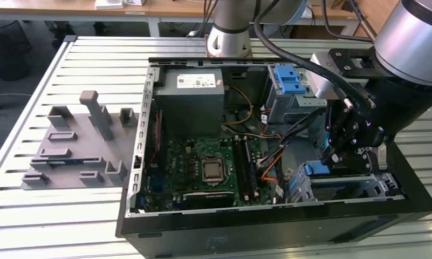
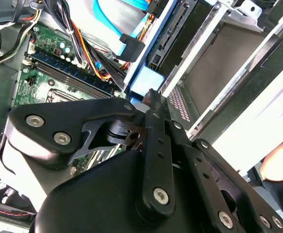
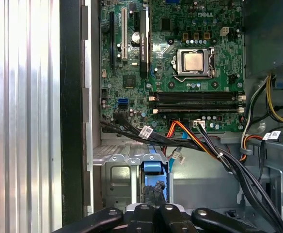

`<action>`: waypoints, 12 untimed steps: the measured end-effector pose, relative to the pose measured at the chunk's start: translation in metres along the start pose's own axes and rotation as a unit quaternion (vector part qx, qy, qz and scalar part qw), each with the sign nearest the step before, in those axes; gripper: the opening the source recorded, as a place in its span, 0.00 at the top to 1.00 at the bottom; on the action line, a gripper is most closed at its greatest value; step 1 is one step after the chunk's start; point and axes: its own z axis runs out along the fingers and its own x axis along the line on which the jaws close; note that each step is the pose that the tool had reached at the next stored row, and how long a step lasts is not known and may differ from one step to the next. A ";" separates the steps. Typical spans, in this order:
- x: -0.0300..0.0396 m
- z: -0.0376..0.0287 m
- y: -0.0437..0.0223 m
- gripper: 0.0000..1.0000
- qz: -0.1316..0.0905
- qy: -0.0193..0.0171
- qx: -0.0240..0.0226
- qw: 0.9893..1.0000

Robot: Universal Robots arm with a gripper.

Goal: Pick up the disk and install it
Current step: 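Insert the disk into the insertion slot, then insert the first disk wire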

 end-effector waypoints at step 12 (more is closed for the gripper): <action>-0.0001 0.0000 -0.0006 0.89 0.000 0.000 0.000 1.000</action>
